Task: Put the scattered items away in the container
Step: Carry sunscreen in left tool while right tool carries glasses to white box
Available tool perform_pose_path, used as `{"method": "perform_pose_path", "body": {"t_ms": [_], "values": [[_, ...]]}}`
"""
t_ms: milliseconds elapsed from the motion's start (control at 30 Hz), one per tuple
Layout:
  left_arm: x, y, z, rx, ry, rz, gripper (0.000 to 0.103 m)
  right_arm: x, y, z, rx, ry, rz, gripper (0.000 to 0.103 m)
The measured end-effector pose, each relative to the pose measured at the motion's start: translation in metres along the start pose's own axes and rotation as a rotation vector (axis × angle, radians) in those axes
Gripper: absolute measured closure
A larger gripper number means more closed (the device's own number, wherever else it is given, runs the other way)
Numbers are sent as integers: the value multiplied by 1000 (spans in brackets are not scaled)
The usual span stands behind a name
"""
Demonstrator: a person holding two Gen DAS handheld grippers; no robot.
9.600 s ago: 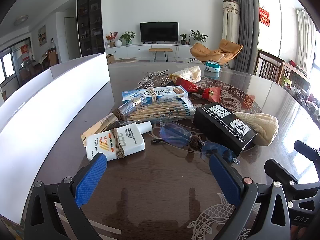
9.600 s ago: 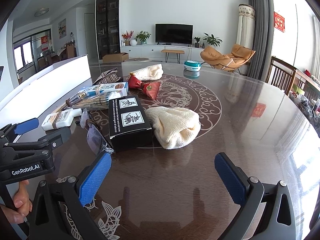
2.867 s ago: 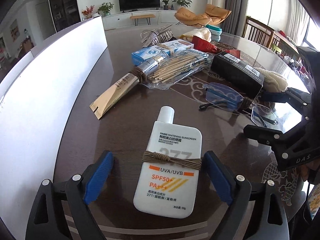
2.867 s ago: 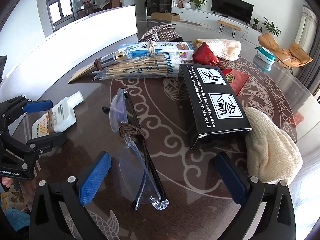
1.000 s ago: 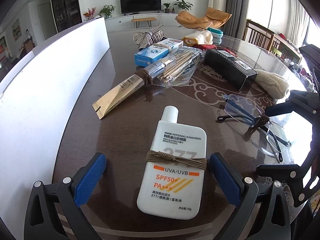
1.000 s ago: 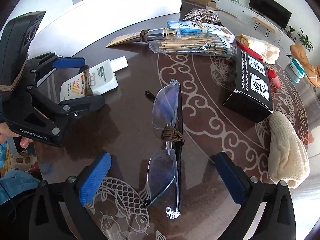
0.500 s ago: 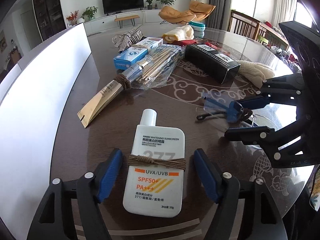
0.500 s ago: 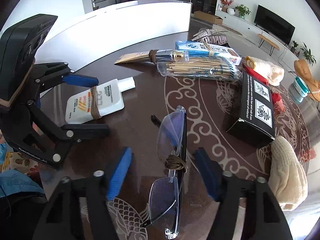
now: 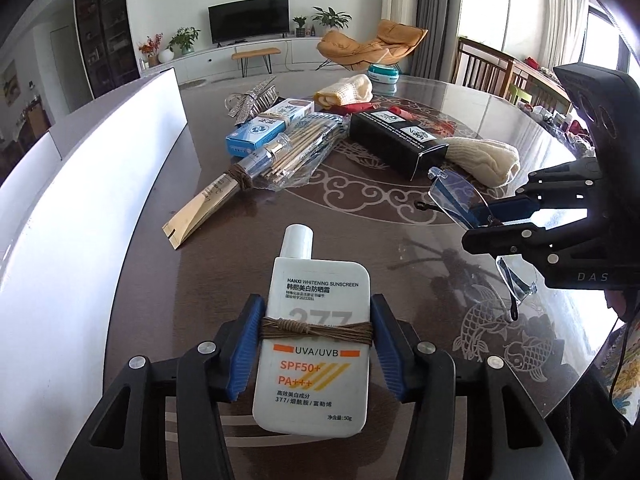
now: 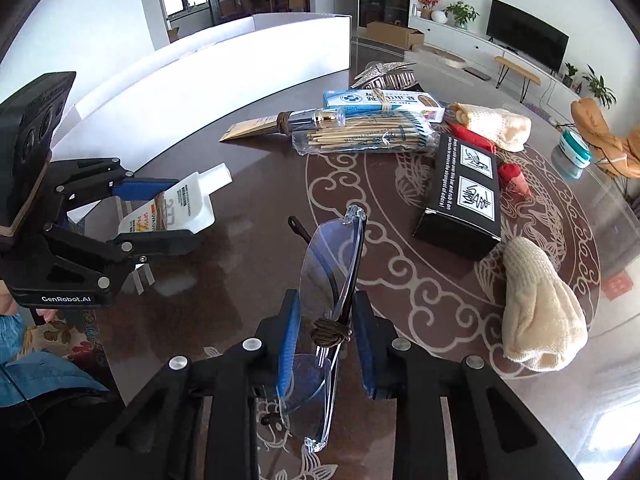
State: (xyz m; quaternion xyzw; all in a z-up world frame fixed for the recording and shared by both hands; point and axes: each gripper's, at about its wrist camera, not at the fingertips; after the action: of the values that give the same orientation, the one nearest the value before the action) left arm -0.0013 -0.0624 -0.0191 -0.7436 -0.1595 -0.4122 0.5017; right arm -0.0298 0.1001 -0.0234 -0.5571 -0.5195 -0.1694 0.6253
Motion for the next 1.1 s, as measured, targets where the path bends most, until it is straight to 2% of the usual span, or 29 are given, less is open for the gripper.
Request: {"method": "perform_pose_path", "body": {"t_ms": [267,367,533,733,1000,1100], "values": [[21,-7,25,-29,-60,54,50,23,25,24,-108,0,28,76],[22,-11,31,-40,-76,57,50,23,28,34,-137,19,11,76],[20,-12,33,-38,-91,46,50,11,32,40,-141,65,-43,75],[20,-10,31,-33,-105,44,50,8,32,41,-134,106,-57,74],[20,-5,27,-15,-96,38,50,9,36,39,-93,111,-72,70],[22,-2,23,7,-83,42,50,13,39,41,-106,113,-72,80]]}}
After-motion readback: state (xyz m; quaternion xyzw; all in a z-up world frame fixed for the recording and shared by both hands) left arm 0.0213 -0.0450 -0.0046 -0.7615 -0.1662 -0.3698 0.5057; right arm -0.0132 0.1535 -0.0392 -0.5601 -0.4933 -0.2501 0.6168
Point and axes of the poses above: each gripper's, at about its wrist camera, not at the fingertips, and x roughly against the way its jaws point, z to its right, y to its underside, and after that the axes turned 13 degrees about -x, right-handed
